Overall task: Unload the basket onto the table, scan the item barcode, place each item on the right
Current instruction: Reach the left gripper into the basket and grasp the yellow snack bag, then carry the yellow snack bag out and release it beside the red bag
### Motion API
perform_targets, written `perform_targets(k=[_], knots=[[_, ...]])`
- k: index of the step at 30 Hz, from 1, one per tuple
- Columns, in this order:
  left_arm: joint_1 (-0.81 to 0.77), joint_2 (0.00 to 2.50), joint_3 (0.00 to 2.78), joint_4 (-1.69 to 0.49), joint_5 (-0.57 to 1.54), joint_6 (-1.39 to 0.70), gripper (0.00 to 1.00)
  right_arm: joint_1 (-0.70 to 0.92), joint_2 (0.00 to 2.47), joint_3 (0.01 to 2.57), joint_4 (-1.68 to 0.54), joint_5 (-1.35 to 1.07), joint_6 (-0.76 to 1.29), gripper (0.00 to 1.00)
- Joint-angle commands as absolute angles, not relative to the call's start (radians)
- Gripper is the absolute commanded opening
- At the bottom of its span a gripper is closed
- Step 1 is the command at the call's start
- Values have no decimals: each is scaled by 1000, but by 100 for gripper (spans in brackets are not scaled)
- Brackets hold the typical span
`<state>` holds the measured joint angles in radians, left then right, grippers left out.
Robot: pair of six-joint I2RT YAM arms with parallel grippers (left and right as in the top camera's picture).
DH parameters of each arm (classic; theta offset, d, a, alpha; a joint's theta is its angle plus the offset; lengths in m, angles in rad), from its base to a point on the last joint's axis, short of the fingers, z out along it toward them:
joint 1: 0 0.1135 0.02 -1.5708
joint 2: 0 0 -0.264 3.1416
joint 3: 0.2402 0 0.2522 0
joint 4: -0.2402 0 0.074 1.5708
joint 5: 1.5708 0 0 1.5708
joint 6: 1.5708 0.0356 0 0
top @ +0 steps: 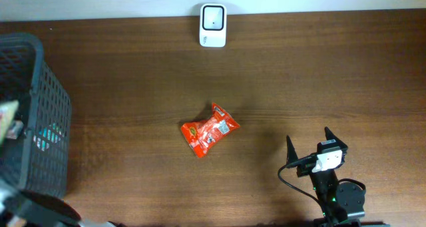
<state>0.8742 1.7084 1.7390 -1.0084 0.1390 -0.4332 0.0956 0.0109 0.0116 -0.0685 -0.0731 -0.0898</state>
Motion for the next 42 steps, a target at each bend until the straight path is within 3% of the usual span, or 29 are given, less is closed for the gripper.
perform_targets(k=[1, 5, 9, 13, 18, 31, 34, 35, 38, 39, 42], knots=[[814, 1551, 1821, -993, 320, -394, 0, 104, 4, 6, -72, -71, -97, 99], [692, 1430, 1846, -939, 319, -377, 0, 104, 4, 6, -72, -71, -97, 99], [458, 1348, 1846, -907, 257, -278, 0, 104, 4, 6, -72, -71, -97, 99], [202, 1372, 1837, -1015, 77, -265, 1, 104, 4, 6, -72, -71, -97, 99], [-58, 1511, 1748, -1089, 25, -229, 1, 104, 4, 6, -72, -72, -97, 99], [-229, 2005, 1604, -1087, -24, -229, 0, 104, 4, 6, -72, -71, -97, 99], [-236, 2050, 1604, -1102, 48, -229, 16, 104, 4, 6, -72, -71, -97, 99], [-241, 2056, 1604, -1110, 69, -229, 27, 104, 4, 6, -72, -72, -97, 99], [-257, 2053, 1611, -1114, 75, -230, 93, 104, 4, 6, -72, -71, -97, 99], [-259, 2053, 1623, -1118, 75, -230, 99, 104, 4, 6, -72, -71, -97, 99], [-257, 2050, 1725, -1166, 71, -233, 99, 104, 4, 6, -72, -71, -97, 99]])
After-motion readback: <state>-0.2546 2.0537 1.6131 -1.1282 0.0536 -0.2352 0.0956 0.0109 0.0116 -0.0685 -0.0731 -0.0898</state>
